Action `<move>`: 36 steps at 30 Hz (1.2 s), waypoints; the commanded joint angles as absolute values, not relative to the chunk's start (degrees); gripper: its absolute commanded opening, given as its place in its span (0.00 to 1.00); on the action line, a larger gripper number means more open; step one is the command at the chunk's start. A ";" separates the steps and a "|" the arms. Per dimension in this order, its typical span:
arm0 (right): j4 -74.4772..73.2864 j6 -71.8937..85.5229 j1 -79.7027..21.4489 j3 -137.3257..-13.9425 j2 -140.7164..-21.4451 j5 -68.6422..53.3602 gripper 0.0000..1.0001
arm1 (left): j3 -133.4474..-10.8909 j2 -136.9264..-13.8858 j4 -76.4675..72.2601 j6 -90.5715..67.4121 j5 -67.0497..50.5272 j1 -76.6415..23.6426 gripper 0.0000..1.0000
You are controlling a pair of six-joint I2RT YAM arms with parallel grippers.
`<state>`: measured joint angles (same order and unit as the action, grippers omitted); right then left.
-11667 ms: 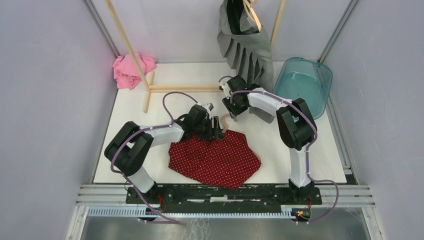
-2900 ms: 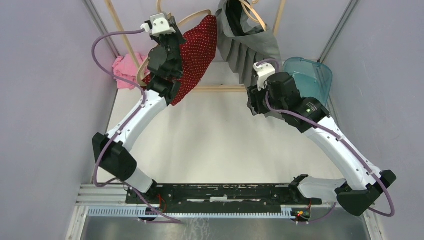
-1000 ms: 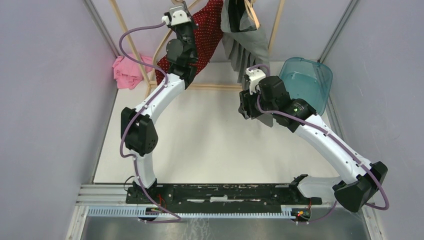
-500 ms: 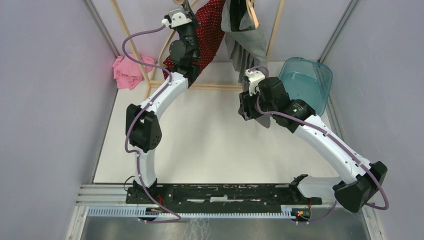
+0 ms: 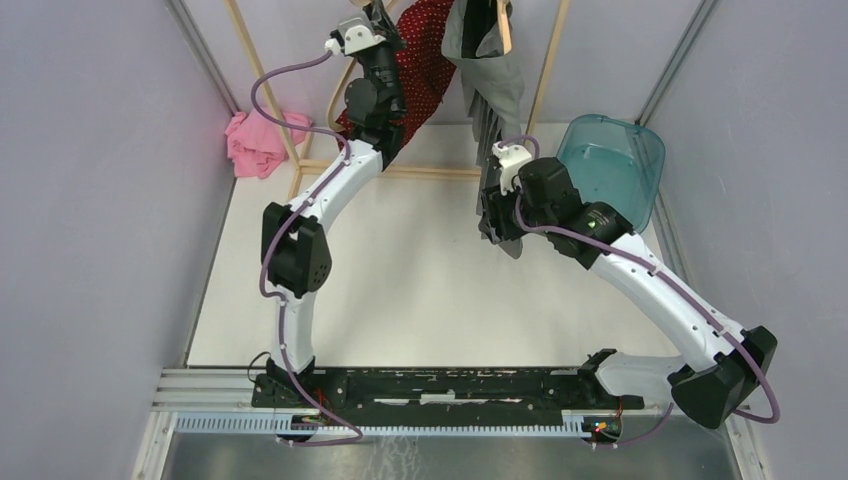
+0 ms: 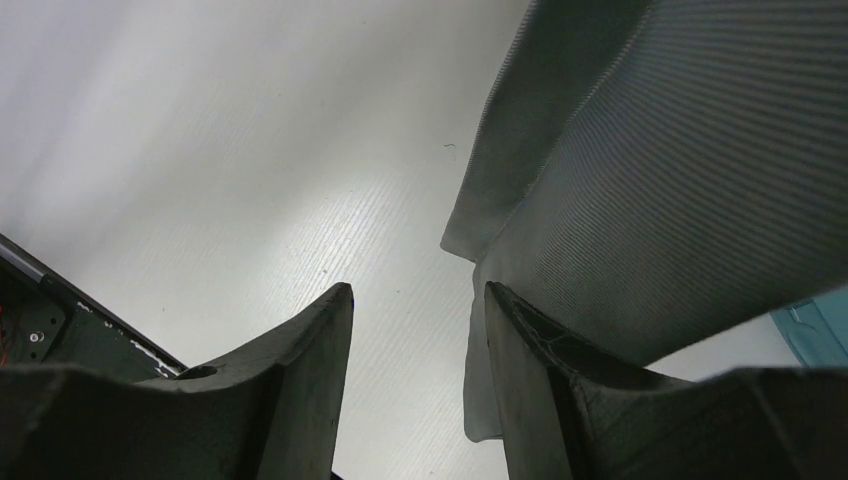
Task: Place the skirt on the hanger
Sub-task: Place the hanger at the clothesline.
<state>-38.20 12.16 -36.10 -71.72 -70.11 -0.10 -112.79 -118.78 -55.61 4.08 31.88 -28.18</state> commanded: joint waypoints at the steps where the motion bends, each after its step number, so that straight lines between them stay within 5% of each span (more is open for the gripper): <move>1: -36.38 12.55 -35.86 -71.48 -67.86 -0.38 0.57 | -116.66 -120.69 -56.02 0.28 32.70 -27.87 0.03; 10: -35.84 12.64 -35.91 -70.55 -67.29 -0.42 0.57 | -117.07 -122.01 -56.24 -1.28 34.54 -27.95 0.03; 16: -35.69 13.36 -35.90 -70.84 -67.14 -1.53 0.56 | -105.23 -113.45 -62.48 -0.95 34.17 -28.00 0.03; 36: -35.64 14.74 -35.86 -71.14 -66.41 -2.85 0.56 | -97.14 -101.83 -65.40 0.45 30.53 -28.00 0.03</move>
<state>-38.13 14.15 -36.07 -70.48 -67.44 -2.07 -96.90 -108.25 -58.57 0.78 32.53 -28.08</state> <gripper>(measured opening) 0.562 0.250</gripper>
